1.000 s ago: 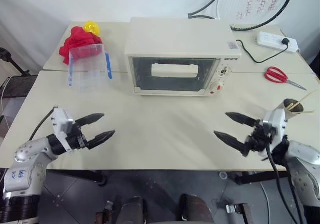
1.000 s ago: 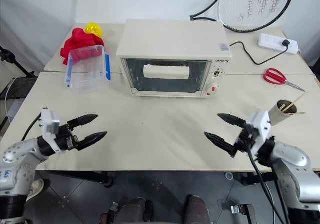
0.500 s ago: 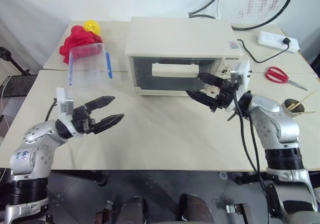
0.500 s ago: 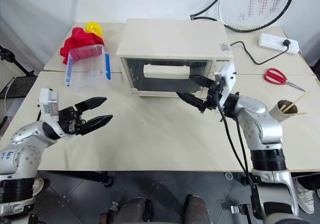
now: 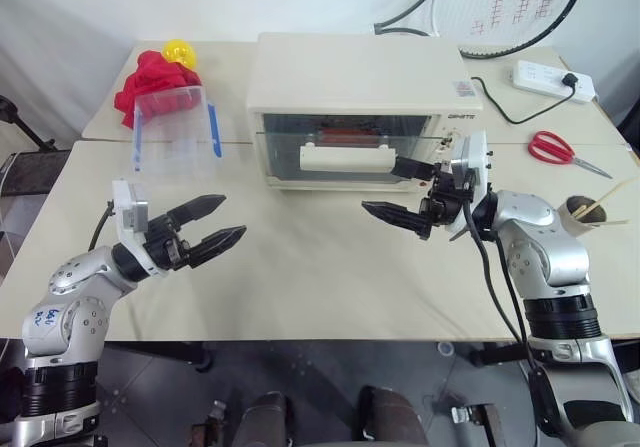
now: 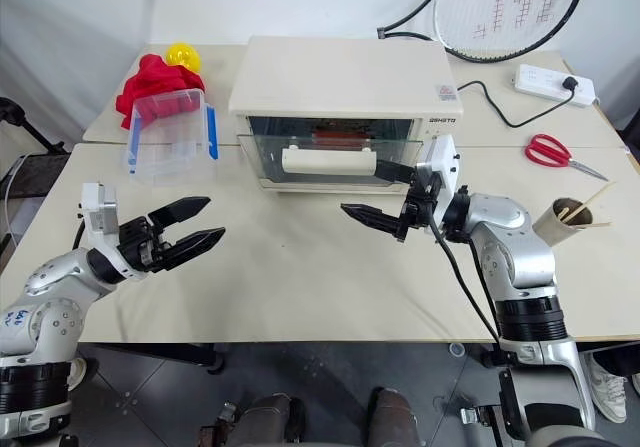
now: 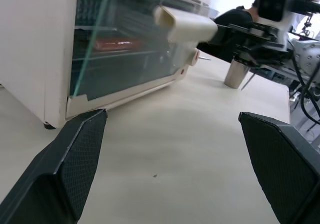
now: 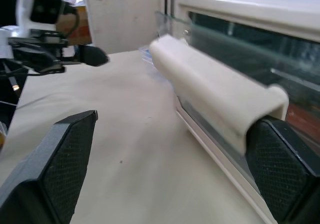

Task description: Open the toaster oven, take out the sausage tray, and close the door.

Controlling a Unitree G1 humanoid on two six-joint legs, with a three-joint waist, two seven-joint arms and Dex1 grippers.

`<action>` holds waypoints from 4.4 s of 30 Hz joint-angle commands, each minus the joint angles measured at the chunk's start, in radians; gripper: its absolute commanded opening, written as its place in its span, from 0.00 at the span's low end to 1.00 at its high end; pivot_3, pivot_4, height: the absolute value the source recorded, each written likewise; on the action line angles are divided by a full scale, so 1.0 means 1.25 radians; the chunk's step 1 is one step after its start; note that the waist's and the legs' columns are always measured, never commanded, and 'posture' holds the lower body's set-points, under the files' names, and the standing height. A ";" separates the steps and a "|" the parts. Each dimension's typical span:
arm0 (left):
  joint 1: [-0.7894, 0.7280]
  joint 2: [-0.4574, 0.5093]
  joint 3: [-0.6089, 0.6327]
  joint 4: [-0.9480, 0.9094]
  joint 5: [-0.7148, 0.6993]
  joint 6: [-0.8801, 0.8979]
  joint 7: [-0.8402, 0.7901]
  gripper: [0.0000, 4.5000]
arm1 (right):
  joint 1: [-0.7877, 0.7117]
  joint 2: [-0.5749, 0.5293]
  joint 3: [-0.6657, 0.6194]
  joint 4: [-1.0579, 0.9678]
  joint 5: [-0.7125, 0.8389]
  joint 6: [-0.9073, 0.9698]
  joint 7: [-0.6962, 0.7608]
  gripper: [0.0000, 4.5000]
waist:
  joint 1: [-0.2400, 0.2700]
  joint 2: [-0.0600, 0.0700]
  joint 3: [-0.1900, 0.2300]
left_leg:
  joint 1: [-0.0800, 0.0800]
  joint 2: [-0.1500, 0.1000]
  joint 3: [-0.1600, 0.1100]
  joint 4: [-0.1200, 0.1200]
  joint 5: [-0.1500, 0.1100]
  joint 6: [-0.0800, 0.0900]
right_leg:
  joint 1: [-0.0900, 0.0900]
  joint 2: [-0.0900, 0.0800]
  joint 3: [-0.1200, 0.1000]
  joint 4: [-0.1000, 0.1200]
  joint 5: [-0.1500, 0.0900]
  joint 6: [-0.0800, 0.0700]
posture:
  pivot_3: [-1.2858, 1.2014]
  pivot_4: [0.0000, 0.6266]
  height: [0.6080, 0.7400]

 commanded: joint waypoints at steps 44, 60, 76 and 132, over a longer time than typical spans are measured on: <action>-0.306 -0.161 -0.226 0.440 0.285 -0.279 -0.183 0.01 | 0.563 -0.162 -0.290 -0.252 -0.086 -0.186 -0.082 1.00 | 0.022 -0.001 0.001 | -0.003 -0.001 0.001 0.008 -0.001 0.002 | 0.001 0.000 -0.001 0.001 0.000 0.000 | 0.52 0.24 1.00; -0.186 -0.172 -0.136 0.247 0.204 -0.280 -0.119 0.18 | 0.137 0.020 0.080 -0.242 -0.348 -0.090 -0.378 1.00 | 0.005 -0.001 0.001 | -0.002 0.000 -0.003 0.010 -0.001 0.002 | 0.000 -0.001 0.000 0.005 0.000 0.000 | 0.52 0.24 1.00; -0.002 -0.108 -0.040 -0.032 0.104 -0.156 0.002 0.99 | -0.190 0.120 0.318 0.252 -0.815 -0.324 -0.680 1.00 | -0.004 -0.001 0.001 | -0.004 -0.001 -0.009 0.010 -0.001 0.001 | 0.000 -0.002 -0.001 0.006 0.000 0.000 | 0.52 0.24 1.00; -0.480 -0.134 -0.111 0.508 0.178 -0.227 -0.178 1.00 | -0.260 0.135 0.345 0.326 -0.932 -0.398 -0.657 0.01 | -0.024 -0.001 0.001 | -0.004 0.000 -0.007 0.004 -0.001 0.000 | 0.000 0.001 -0.004 0.005 0.000 -0.001 | 0.52 0.24 1.00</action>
